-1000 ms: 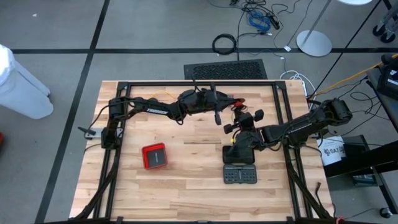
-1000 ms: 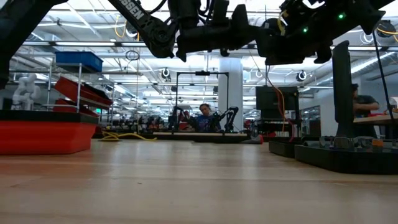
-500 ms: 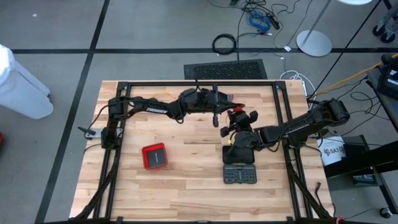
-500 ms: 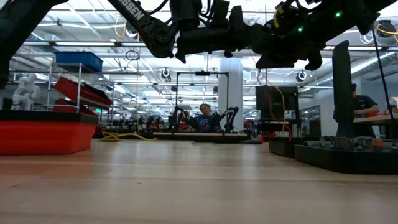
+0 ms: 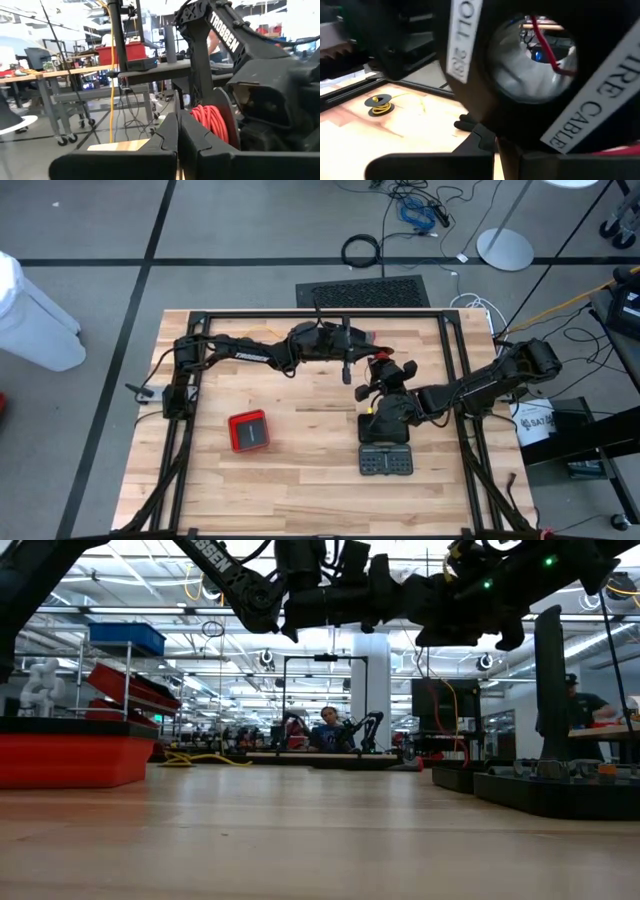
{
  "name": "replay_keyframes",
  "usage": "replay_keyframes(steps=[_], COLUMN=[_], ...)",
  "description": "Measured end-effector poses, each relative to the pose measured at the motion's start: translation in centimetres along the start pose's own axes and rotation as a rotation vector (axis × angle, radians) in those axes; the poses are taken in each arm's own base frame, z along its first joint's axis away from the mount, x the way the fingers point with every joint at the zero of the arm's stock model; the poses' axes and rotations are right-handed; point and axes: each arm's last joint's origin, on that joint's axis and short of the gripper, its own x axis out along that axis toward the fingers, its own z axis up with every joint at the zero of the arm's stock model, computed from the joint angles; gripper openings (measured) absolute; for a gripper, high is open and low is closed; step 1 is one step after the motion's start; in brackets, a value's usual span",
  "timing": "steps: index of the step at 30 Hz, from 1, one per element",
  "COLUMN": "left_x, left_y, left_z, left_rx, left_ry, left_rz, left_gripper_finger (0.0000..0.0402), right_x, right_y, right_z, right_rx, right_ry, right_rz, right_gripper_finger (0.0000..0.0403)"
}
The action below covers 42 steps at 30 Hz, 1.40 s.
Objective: Coil cords
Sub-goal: Coil the red wire onto the spool
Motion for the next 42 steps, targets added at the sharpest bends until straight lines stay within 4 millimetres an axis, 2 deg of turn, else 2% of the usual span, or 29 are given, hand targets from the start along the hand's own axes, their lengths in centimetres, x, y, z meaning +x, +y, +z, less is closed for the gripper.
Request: replay_keyframes(steps=[9,16,21,23,26,30,34,42], left_x=[0.2,0.2,0.1,-0.1,-0.3,-0.4,-0.5,-0.7], left_y=[0.0,0.0,0.1,0.3,0.6,0.9,0.7,0.5], left_z=[-2.3,-2.3,-2.9,-3.5,-3.9,-3.9,-4.4,-4.7], left_rx=[0.095,0.15,0.197,0.202,0.2,0.205,0.22,0.231], left_ry=[0.092,0.115,0.176,0.219,0.241,0.24,0.282,0.326], left_rz=[0.043,0.039,0.02,0.008,0.01,0.013,-0.01,-0.051], left_gripper_finger=[0.0,0.0,0.0,0.0,0.0,0.0,0.0,0.0], right_x=[1.6,1.6,1.1,0.8,0.5,0.2,0.0,-0.9], right_y=[0.6,1.2,1.5,1.7,1.5,1.3,0.9,-0.1], right_z=[1.2,2.4,3.0,4.1,4.1,5.4,5.3,6.9], right_rx=[0.01,-0.077,-0.114,-0.066,-0.103,-0.05,-0.084,-0.123], right_ry=[0.048,0.025,0.05,0.046,0.098,0.122,0.194,0.393], right_rz=[0.125,0.113,0.132,0.128,0.149,0.147,0.159,0.21], right_gripper_finger=[0.0,0.0,0.0,0.0,0.0,0.0,0.0,0.0])
